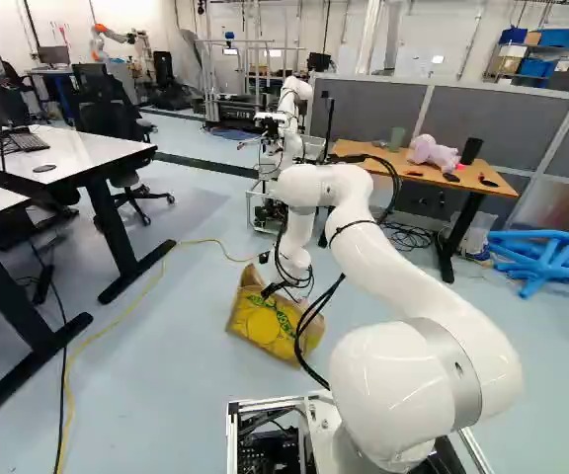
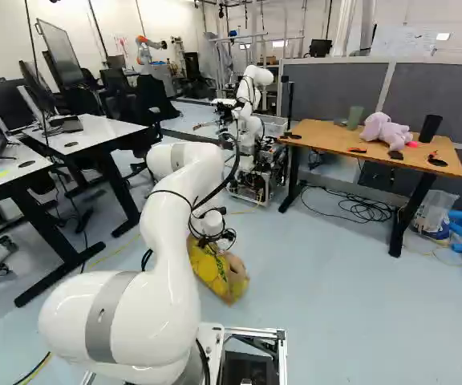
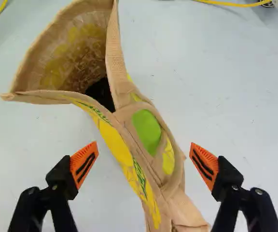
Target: Pick up the bag on the ground and place it on the table
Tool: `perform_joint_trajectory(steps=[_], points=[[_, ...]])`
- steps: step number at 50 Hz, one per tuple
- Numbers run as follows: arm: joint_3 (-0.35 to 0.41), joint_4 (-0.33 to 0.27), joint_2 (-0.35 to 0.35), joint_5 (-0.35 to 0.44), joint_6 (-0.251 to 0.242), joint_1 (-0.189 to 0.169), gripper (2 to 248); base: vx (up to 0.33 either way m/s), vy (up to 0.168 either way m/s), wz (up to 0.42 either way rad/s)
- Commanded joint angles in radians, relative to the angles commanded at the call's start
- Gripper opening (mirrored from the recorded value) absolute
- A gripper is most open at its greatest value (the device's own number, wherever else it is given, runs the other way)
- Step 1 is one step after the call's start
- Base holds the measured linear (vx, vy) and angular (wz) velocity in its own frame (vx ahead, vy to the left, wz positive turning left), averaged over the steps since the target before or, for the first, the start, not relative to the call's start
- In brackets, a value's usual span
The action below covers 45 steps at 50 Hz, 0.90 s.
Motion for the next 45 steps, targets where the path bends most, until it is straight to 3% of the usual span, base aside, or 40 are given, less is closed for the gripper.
perform_joint_trajectory(steps=[10, 45], points=[[-0.034, 0.0, -0.037, 0.0, -0.068, 0.0, 247, 0.0, 0.0, 0.0], [-0.159, 0.0, -0.169, 0.0, -0.432, 0.0, 247, 0.0, 0.0, 0.0]])
